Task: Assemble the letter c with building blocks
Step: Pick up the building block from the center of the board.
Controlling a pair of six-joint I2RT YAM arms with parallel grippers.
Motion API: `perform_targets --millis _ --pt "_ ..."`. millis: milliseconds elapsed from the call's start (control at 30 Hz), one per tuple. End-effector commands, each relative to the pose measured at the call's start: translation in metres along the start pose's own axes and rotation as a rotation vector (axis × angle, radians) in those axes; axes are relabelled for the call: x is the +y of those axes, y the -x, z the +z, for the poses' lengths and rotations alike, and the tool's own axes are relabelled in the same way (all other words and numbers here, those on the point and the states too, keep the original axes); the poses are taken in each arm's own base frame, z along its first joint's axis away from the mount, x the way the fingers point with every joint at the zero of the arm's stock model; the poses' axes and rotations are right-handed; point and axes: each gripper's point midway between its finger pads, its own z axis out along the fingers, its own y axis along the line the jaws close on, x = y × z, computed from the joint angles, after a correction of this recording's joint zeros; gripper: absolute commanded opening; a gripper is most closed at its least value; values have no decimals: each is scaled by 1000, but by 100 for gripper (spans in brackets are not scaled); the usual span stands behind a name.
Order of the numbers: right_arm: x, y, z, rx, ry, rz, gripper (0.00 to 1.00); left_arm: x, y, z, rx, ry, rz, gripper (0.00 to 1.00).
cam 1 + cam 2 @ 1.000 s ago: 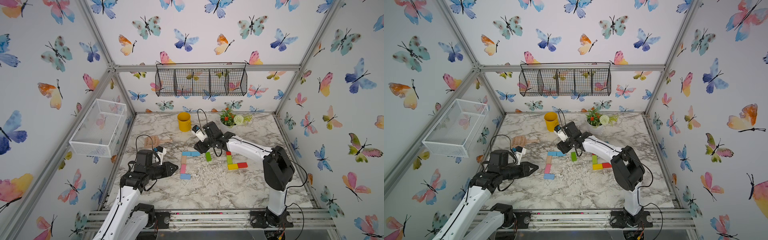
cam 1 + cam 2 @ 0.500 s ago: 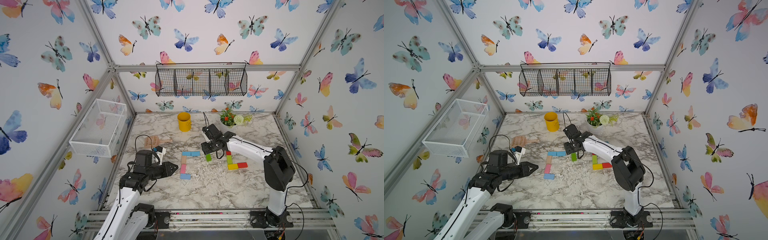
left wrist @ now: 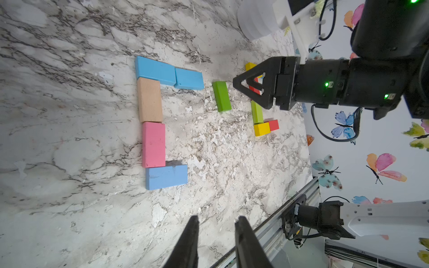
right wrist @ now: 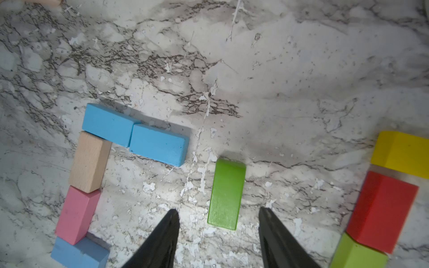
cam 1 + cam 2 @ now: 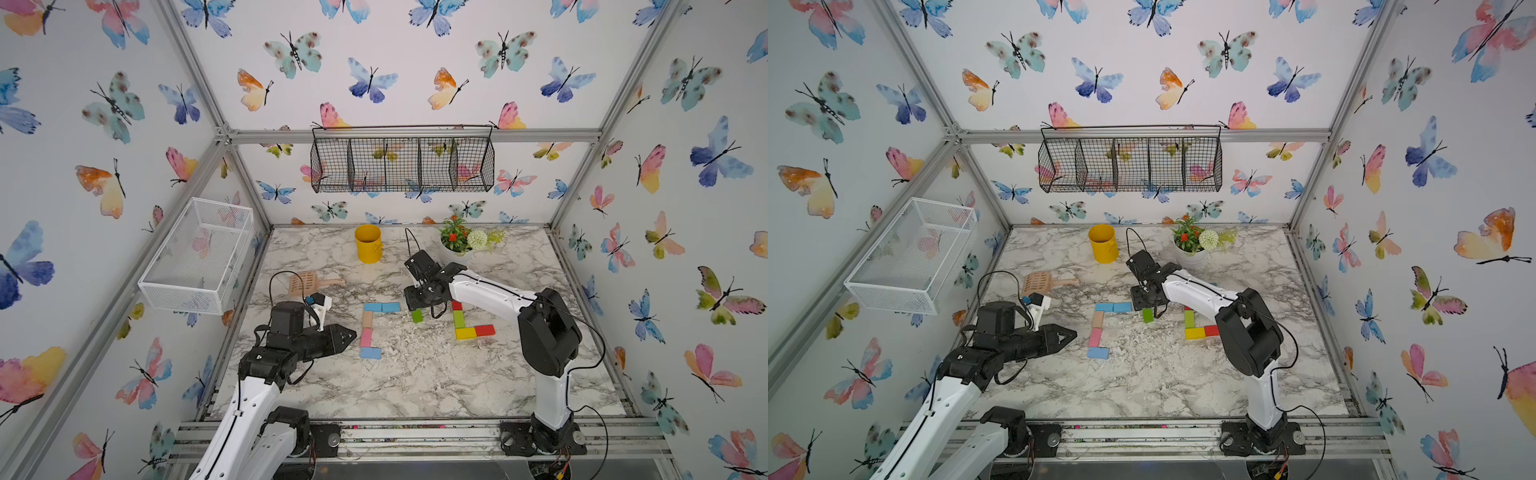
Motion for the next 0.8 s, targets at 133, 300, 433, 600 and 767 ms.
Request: perform_targets --millis 133,300,433,600,767 --pt "4 -2 9 29 28 44 64 4 0 -1 -19 24 -1 29" --pt "-2 -5 20 54 -9 50 66 3 0 -2 -20 17 4 29" --pt "-6 -9 29 69 -33 51 62 2 -1 -1 -12 10 3 29" --pt "-14 -16 39 96 -78 46 61 1 -2 1 -3 0 3 30" --pt "-19 -22 48 115 -104 46 61 0 -3 1 1 -8 5 30"
